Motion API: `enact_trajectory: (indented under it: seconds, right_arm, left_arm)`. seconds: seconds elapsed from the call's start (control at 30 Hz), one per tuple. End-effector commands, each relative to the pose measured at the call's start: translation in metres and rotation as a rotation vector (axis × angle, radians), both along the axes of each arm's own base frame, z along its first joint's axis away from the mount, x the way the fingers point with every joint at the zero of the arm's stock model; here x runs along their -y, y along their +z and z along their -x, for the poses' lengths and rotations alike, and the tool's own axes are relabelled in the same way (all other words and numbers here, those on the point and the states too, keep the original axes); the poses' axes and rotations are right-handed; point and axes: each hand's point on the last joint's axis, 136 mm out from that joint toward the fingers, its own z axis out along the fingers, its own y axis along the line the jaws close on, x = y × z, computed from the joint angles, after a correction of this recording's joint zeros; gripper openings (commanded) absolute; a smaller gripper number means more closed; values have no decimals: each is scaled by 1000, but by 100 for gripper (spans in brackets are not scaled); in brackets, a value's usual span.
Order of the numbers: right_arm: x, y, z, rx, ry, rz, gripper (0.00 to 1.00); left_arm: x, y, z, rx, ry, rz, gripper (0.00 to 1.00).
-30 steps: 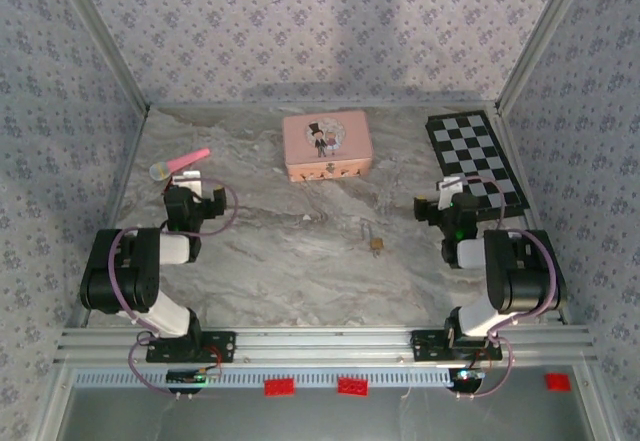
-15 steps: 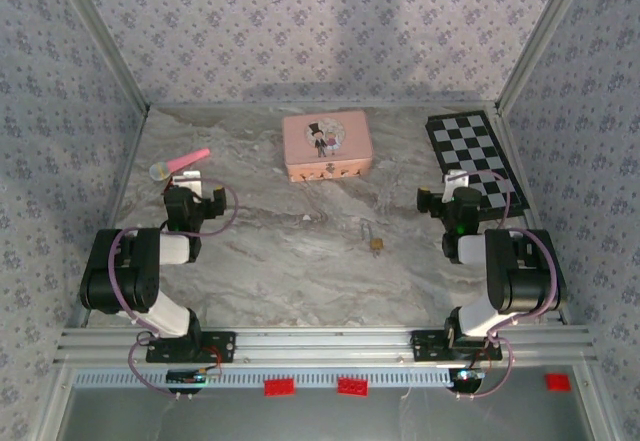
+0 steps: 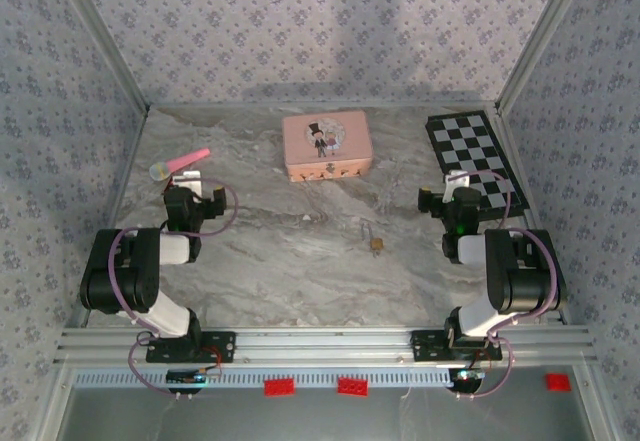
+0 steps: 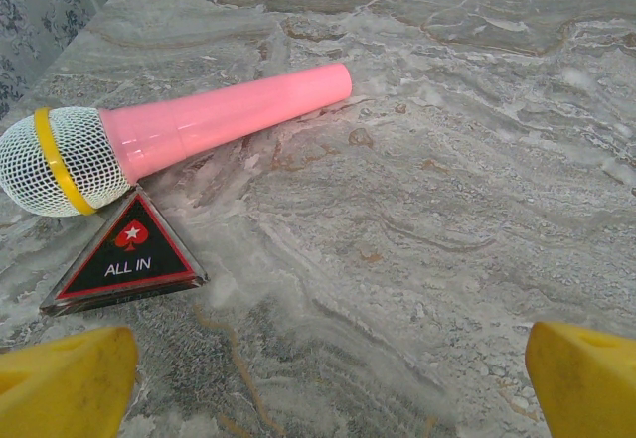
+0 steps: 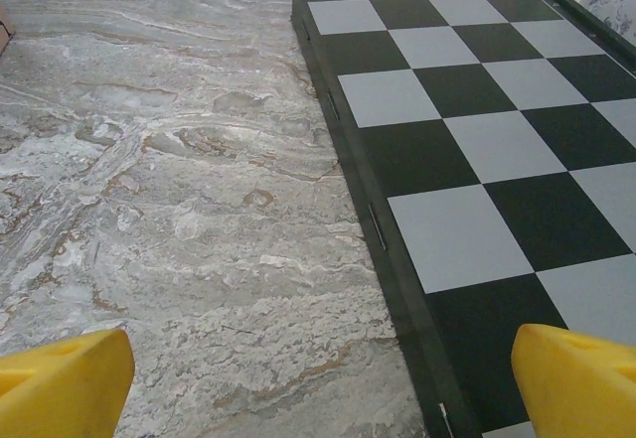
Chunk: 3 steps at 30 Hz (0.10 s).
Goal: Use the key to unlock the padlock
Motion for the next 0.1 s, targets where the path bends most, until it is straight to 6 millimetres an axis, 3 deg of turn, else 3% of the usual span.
enact_trajectory:
  seconds: [0.0,0.07]
  right_arm:
    - [2,5,-3,13,-16,-8,99]
    - [2,6,-3,17,-17,-7,99]
  left_arm:
    - [1,9,-4,30,-2,11,100]
    - [1,9,-5,28,-10,22,100]
